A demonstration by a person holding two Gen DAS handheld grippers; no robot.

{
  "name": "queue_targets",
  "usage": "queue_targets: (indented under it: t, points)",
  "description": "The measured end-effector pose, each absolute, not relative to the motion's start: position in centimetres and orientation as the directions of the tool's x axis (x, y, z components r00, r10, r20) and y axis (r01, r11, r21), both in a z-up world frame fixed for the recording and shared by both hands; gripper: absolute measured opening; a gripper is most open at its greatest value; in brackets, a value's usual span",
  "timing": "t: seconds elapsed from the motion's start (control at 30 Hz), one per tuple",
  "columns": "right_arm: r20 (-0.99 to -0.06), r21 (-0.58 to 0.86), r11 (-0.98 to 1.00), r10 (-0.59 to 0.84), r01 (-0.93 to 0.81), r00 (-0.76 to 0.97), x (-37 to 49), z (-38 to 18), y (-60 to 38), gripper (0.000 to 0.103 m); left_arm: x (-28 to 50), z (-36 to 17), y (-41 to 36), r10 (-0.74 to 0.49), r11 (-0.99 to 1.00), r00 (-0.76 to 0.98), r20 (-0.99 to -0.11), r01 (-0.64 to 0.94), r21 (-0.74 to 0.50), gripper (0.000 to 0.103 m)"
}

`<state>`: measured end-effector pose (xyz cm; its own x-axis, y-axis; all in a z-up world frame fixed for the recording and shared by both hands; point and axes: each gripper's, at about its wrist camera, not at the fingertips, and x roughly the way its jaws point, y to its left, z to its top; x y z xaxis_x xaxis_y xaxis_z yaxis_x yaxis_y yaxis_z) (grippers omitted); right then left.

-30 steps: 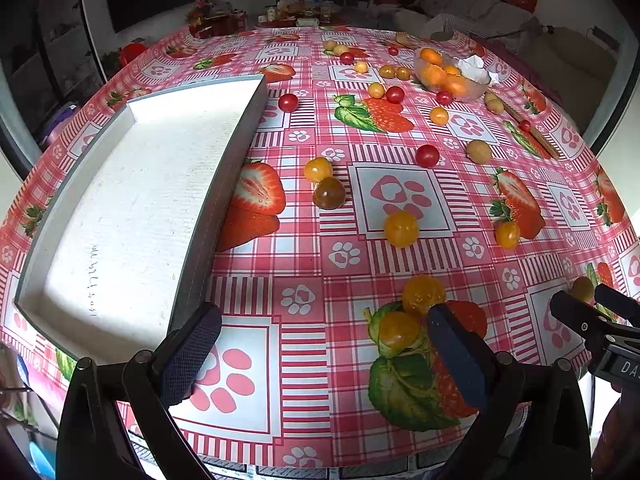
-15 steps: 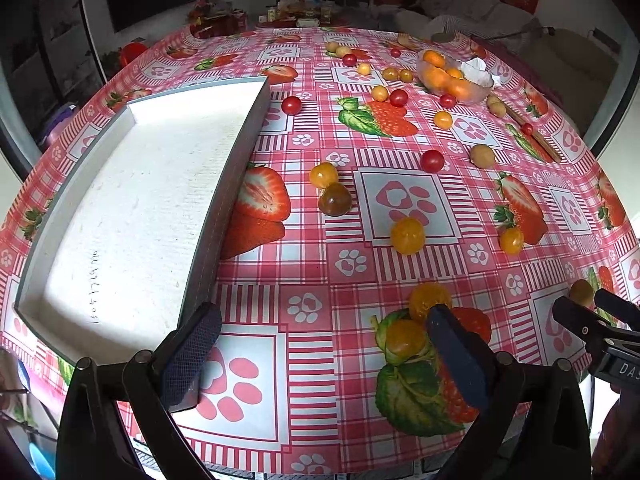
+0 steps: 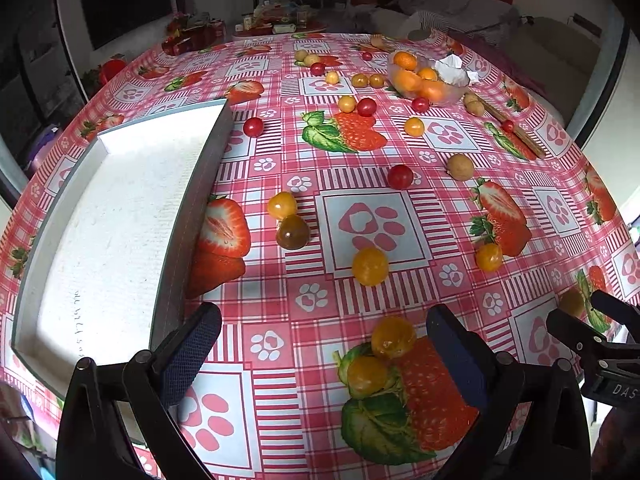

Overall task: Organize fruits
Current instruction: 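Grasp a tan round fruit with the right tool while the left grasps an orange tomato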

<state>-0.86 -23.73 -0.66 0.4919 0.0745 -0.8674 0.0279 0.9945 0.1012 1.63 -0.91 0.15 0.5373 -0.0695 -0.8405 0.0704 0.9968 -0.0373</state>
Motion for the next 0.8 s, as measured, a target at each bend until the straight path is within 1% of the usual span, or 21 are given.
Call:
queue_targets:
  t: [0.13,0.37,0.43,0.5,0.57,0.6,0.67,0.7,0.73,0.77,0.8]
  points:
    - [-0.865,0.095,0.995,0.072,0.021,0.496,-1.0,-0.7,-23.8,0.103,2.4,-0.1,-2.1,-0.089,0.993,0.513,-0.854,0.111,-0.037,0.103]
    - [-0.866,0.089,0.996,0.068,0.02,0.496,-0.7,-1.2,-24.0,0.102,3.7,-0.5,-3.3,-0.086,0.99,0.517,-0.851,0.14,-0.015,0.103]
    - [-0.866,0.088,0.996,0.068,0.017,0.495,-0.6,-1.4,-24.0,0.102,4.1,-0.7,-3.6,-0.081,0.99,0.511,-0.856,0.142,-0.009,0.089]
    - [-0.866,0.084,0.996,0.067,0.012,0.496,-0.5,-1.5,-23.9,0.101,4.5,-1.2,-3.8,-0.081,0.99,0.488,-0.869,0.143,-0.012,0.087]
    - [-0.866,0.077,0.997,0.063,0.009,0.496,-0.4,-1.6,-23.7,0.098,4.8,-1.6,-3.8,-0.082,0.991,0.479,-0.874,0.136,-0.018,0.086]
    - [-0.865,0.068,0.998,0.056,0.006,0.499,-0.3,-1.6,-23.6,0.095,4.8,-1.8,-3.9,-0.083,0.991,0.472,-0.878,0.134,-0.022,0.079]
    - [-0.864,0.054,0.999,0.046,0.001,0.501,-0.2,-1.6,-23.5,0.092,4.9,-1.6,-3.9,-0.086,0.991,0.474,-0.876,0.132,-0.026,0.077]
    - [-0.864,0.049,0.999,0.043,-0.001,0.502,-0.2,-1.6,-23.4,0.089,4.9,-1.4,-3.9,-0.086,0.991,0.473,-0.877,0.132,-0.026,0.074]
    - [-0.863,0.04,0.999,0.037,-0.004,0.503,-0.2,-1.6,-23.3,0.085,4.9,-1.3,-4.0,-0.084,0.991,0.48,-0.873,0.131,-0.023,0.067]
    - [-0.863,0.023,1.0,0.023,-0.005,0.505,-0.2,-1.6,-23.2,0.082,5.0,-1.2,-4.0,-0.084,0.991,0.483,-0.872,0.132,-0.022,0.063]
    - [-0.861,0.007,1.0,0.011,-0.009,0.509,-0.2,-1.6,-23.1,0.078,5.0,-1.0,-4.0,-0.087,0.991,0.484,-0.871,0.135,-0.023,0.054]
